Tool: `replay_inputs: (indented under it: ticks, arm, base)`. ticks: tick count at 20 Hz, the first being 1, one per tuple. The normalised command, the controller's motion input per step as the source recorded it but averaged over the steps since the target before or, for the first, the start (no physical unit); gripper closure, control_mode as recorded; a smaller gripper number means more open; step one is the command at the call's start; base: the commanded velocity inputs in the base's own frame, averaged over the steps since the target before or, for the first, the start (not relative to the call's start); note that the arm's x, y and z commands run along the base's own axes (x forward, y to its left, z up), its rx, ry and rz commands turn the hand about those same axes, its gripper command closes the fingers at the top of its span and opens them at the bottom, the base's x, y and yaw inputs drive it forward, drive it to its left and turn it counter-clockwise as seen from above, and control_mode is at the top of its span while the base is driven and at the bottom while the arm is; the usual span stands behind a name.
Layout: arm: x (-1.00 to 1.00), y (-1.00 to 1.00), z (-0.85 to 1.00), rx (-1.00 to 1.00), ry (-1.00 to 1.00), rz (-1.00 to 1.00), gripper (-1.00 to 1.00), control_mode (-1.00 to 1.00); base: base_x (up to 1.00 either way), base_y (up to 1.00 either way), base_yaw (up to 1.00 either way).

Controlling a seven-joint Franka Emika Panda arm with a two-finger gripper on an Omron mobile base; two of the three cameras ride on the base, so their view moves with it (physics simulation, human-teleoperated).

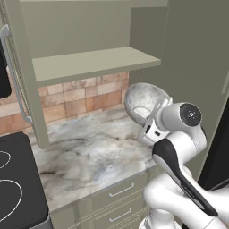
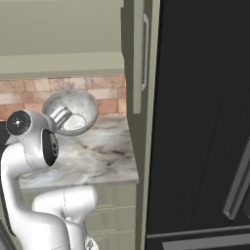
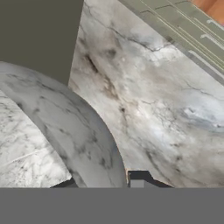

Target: Move the bowls from the cabinet to the plates on the dining table.

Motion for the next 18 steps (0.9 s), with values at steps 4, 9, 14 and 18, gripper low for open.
replay_inputs:
  ticks: [4,9,14,18]
  arm:
    - [0.0,0.0,-0.19,-0.01,0.0,0.0,1.0,-1.0]
    - [0.0,0.0,-0.17,-0.01,0.0,0.0,1.0,1.0]
    - [0.0,0.0,0.0,0.0,0.0,0.0,1.0,1.0]
    - [0.0,0.0,0.0,0.0,0.0,0.0,1.0,1.0]
  base:
    - [0.0,0.0,0.0]
    - [-0.1,0.0,0.02]
    - [-0.53,0.0,0.08]
    - [-0.69,0.0,0.1]
